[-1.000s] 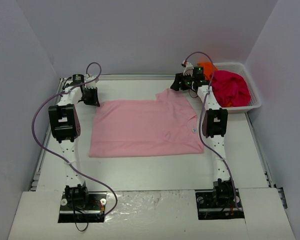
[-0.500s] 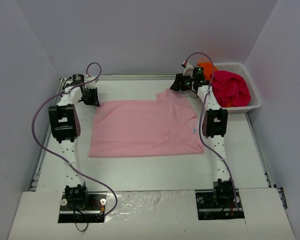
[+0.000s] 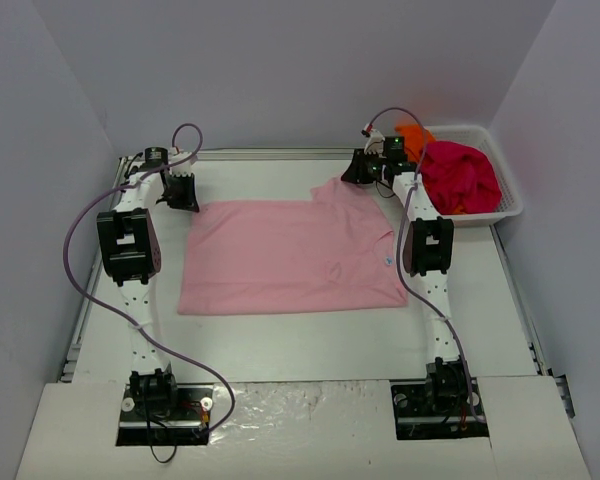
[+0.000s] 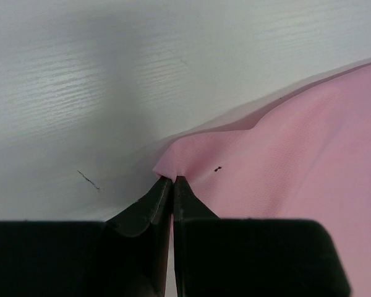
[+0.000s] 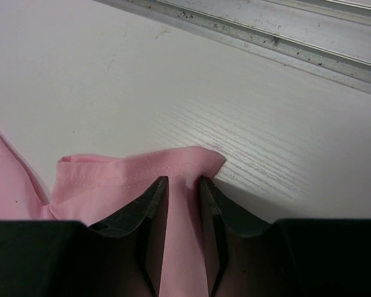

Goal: Fold and stack the t-shirts
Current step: Grap the side of the flattened tshirt furthest away from the robot with both arms

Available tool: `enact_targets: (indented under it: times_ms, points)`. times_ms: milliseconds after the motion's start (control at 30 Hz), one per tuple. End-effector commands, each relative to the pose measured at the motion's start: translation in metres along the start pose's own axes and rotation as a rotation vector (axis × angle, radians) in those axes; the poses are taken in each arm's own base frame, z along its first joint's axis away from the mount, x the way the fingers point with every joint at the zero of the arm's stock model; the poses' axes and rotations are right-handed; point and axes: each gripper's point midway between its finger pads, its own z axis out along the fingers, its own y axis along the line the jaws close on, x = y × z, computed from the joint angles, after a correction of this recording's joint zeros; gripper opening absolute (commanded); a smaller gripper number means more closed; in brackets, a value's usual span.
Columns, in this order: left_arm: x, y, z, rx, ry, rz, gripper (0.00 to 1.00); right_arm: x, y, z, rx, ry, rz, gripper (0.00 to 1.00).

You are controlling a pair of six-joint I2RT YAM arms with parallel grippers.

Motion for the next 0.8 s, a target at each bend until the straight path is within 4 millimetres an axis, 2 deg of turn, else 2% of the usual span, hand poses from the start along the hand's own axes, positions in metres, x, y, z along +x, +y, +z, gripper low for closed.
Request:
enact_targets:
  times_ms: [0,233,367,533,767]
  points:
    - [-0.015,-0.006,-0.009,-0.001,-0.025,0.035,0.02,0.005,0.001,0.004,0.009,0.013,0.022,0.23]
    - [-0.014,-0.005,-0.007,0.003,-0.023,0.031,0.02,0.002,-0.003,0.004,0.033,0.006,0.026,0.14]
    - [-0.013,-0.005,-0.007,0.003,-0.022,0.032,0.02,0.001,-0.005,0.004,0.05,0.002,0.025,0.0]
    - [-0.019,-0.006,-0.011,-0.002,-0.035,0.035,0.02,0.0,-0.005,0.002,0.068,0.004,0.006,0.0]
    - [-0.026,0.001,-0.013,-0.019,-0.039,0.042,0.02,-0.019,-0.002,-0.01,0.085,-0.021,-0.046,0.0]
